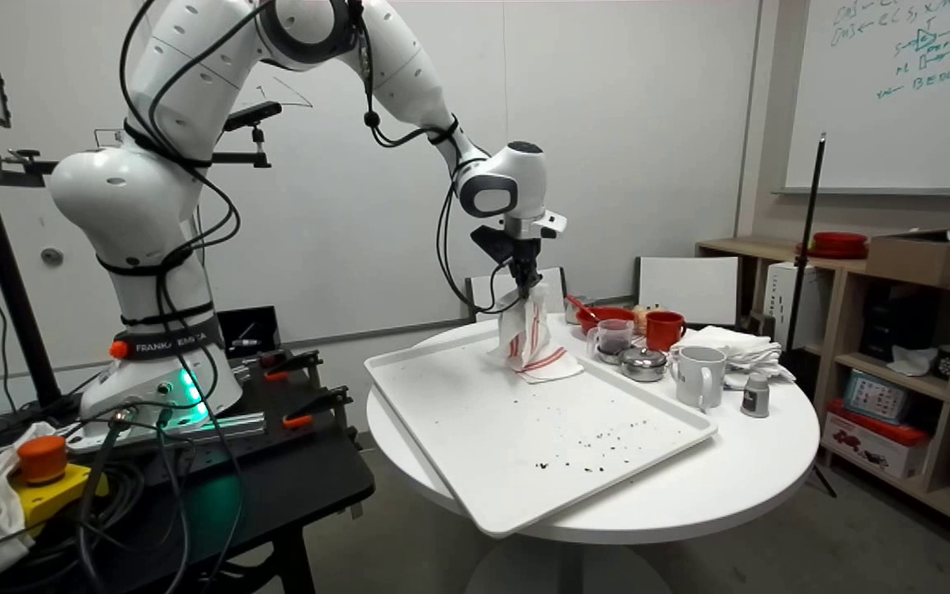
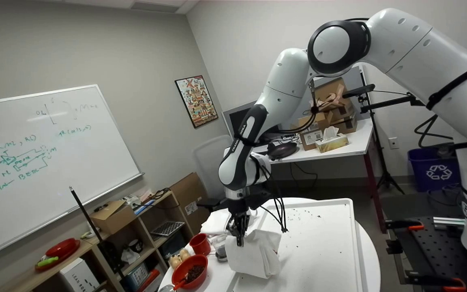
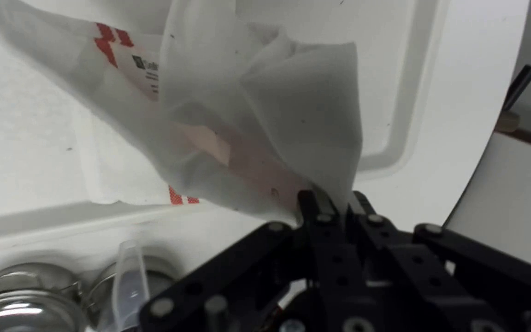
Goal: Use the towel to wipe the tray
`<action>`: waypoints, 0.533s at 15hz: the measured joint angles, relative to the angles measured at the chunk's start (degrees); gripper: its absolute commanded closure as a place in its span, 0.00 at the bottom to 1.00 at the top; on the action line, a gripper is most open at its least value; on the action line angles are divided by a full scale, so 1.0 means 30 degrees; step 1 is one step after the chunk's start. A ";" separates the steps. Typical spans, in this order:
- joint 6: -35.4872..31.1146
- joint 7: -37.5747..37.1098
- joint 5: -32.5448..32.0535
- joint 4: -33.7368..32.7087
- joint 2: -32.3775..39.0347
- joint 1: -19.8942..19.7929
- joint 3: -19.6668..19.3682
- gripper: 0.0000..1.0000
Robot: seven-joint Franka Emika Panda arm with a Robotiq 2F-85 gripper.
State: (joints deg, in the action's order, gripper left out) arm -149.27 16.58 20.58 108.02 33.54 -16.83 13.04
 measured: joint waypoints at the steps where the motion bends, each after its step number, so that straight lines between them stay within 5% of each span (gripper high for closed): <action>1: 0.0516 0.0217 -0.0001 0.0007 0.0140 0.0297 0.0225 0.94; 8: 0.4650 0.0682 -0.0027 -0.0747 0.1866 0.2309 0.0664 0.94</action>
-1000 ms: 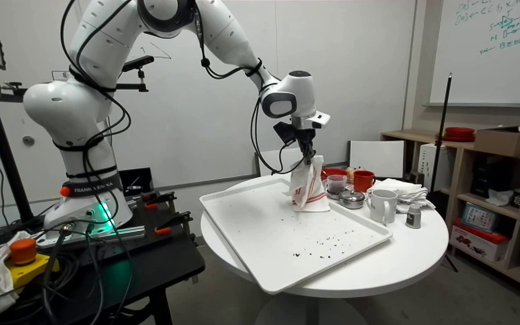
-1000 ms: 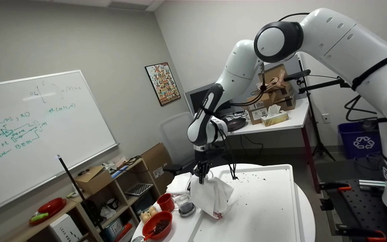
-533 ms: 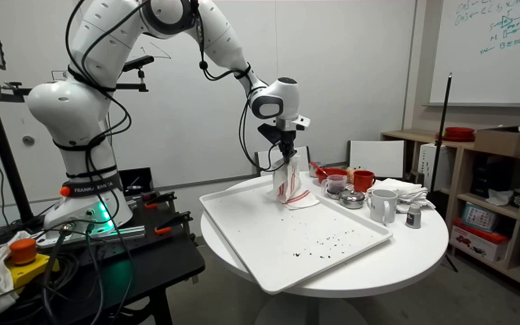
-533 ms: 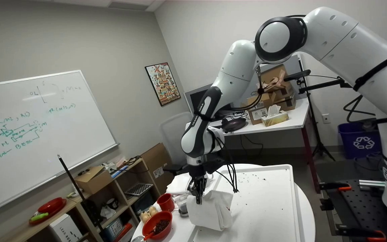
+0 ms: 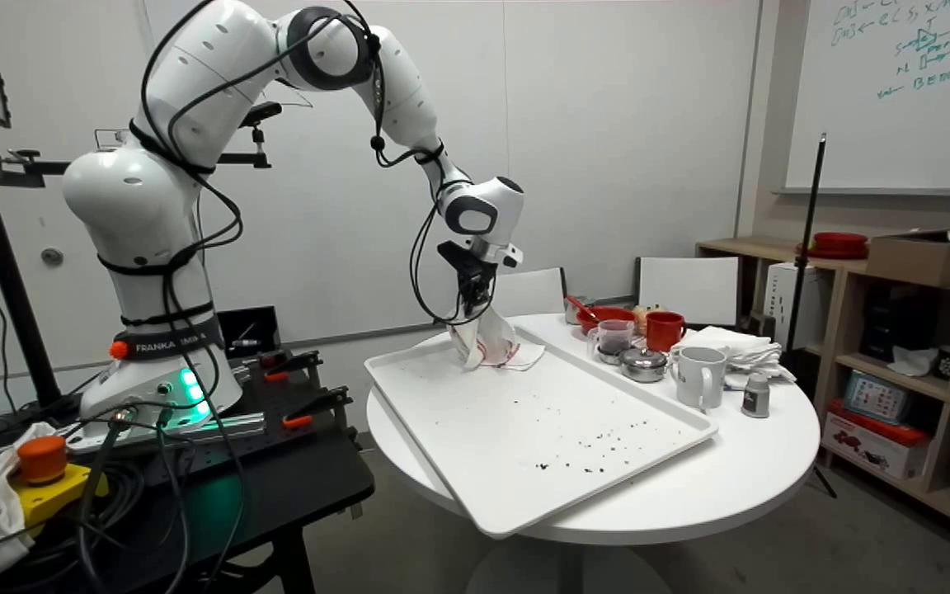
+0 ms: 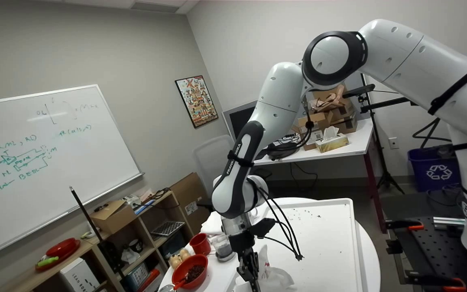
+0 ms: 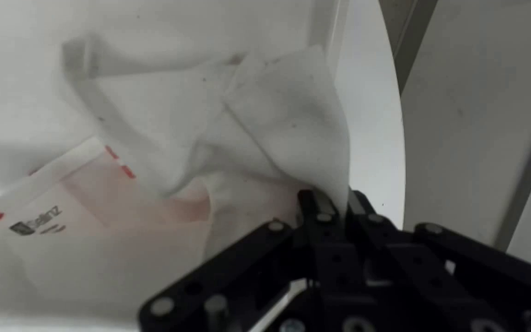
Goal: Use the towel to wipe the tray
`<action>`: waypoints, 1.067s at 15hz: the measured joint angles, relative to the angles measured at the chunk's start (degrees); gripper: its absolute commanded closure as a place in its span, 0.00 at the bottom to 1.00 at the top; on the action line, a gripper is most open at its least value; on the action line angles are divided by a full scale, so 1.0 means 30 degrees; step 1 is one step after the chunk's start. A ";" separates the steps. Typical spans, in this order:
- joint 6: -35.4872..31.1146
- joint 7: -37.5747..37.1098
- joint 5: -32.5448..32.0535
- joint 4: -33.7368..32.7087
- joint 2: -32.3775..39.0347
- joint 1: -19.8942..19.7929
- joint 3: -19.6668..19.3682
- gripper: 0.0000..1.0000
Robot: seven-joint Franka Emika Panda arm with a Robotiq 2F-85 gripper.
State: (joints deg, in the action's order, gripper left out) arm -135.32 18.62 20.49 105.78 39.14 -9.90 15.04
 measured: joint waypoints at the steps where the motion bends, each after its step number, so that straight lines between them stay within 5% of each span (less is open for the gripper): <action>1: 0.0546 -0.0075 -0.0005 -0.0398 0.0321 0.0132 -0.0124 0.94; 10: 0.2650 -0.1174 -0.0384 -0.5868 0.3614 0.0797 -0.1639 0.94; 16: 0.3037 -0.4339 -0.3269 -0.6489 0.4787 0.2689 -0.3642 0.94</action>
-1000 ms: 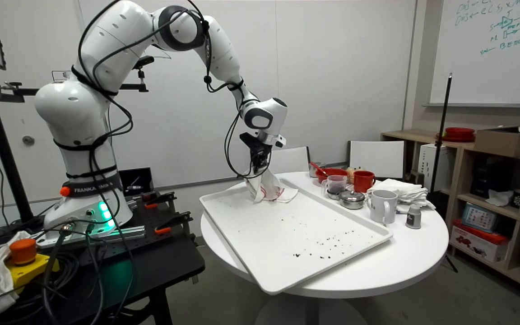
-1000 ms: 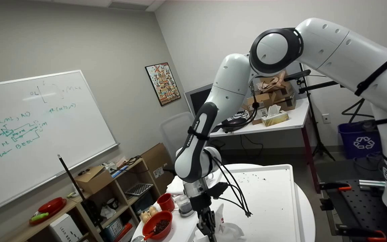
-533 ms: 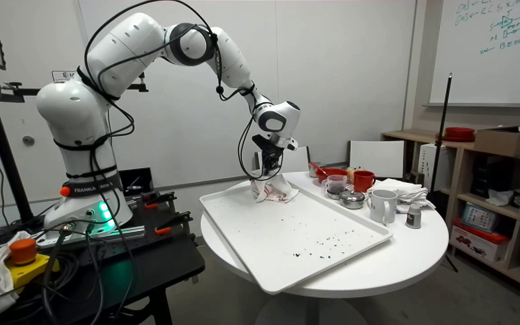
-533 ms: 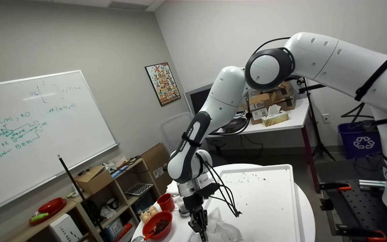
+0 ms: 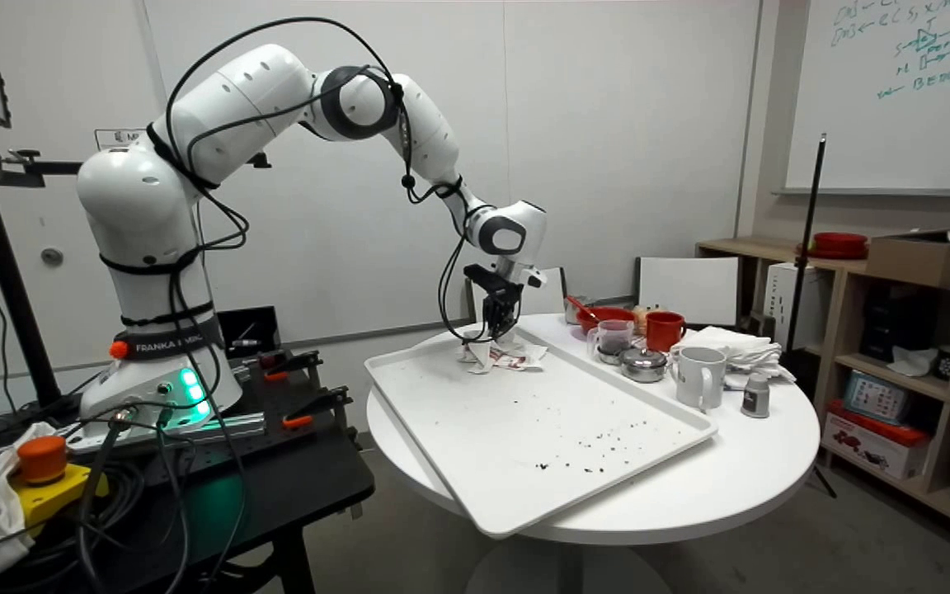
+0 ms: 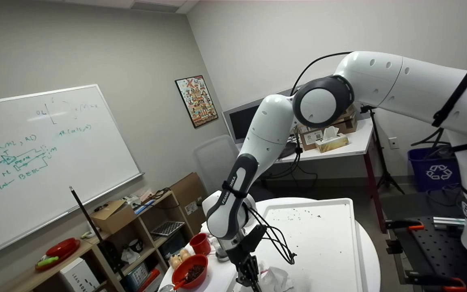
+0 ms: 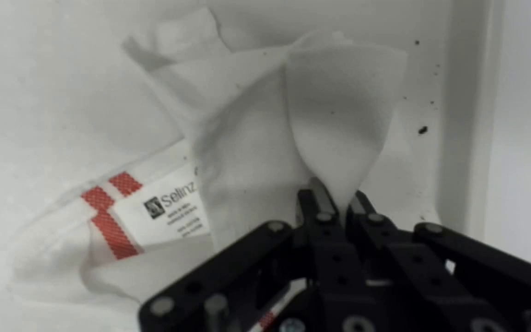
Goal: Use the towel to wipe the tray
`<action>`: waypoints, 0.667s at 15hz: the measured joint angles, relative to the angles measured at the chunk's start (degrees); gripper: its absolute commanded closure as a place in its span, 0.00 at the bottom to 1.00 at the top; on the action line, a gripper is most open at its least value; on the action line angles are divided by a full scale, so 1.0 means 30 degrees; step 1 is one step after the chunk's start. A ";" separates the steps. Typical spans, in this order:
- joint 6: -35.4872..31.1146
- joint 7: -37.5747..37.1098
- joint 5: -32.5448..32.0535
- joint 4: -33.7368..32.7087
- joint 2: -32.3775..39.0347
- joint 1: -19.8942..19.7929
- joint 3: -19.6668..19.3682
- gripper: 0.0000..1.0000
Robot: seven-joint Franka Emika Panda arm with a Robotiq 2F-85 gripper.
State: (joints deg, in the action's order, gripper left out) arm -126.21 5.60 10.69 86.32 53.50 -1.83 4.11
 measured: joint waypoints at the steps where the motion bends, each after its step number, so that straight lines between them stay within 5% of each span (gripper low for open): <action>1: 0.0077 -0.0469 -0.0530 0.0005 0.0111 0.0310 -0.0389 0.94; 10: -0.0784 -0.1903 -0.4820 -0.0219 0.0228 0.1946 -0.2412 0.93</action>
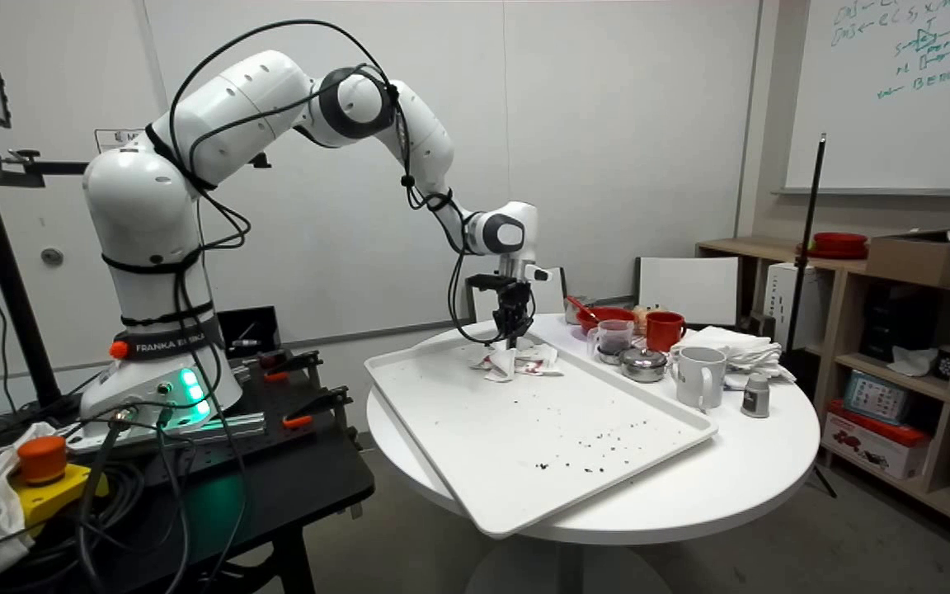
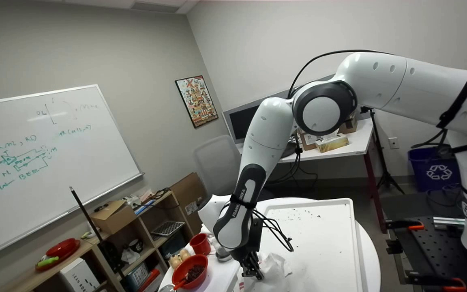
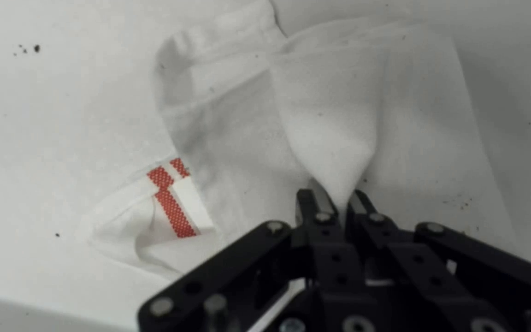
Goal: Use the towel to wipe the tray
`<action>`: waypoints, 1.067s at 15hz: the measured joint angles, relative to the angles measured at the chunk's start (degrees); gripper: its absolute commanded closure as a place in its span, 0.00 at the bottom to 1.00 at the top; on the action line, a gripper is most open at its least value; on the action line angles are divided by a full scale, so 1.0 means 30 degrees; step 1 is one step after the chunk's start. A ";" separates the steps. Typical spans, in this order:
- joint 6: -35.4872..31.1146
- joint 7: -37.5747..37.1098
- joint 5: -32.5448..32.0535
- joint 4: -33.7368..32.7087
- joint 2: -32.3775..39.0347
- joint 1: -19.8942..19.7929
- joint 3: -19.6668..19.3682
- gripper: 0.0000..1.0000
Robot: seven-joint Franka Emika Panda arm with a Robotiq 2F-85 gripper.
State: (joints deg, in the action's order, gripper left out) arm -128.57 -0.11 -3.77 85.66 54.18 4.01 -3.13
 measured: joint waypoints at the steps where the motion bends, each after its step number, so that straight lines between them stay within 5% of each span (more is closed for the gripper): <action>1: 0.0009 -0.0004 -0.0097 -0.0082 -0.0001 0.0054 0.0003 0.93; 4: 0.0181 -0.0003 -0.0105 -0.0261 0.0005 0.0082 0.0172 0.93; 7: 0.0290 -0.0003 -0.0105 -0.0357 0.0065 0.0082 0.0276 0.81; 11: 0.0467 -0.0253 -0.0105 -0.0560 0.0264 0.0078 0.0197 0.95; 15: 0.0850 -0.0944 -0.0167 -0.1019 0.0563 0.0078 -0.0193 0.93; 16: 0.0966 -0.1104 -0.0240 -0.1131 0.0618 0.0079 -0.0311 0.68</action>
State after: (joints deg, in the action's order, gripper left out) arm -125.67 -3.42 -4.49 82.27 56.04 4.24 -4.06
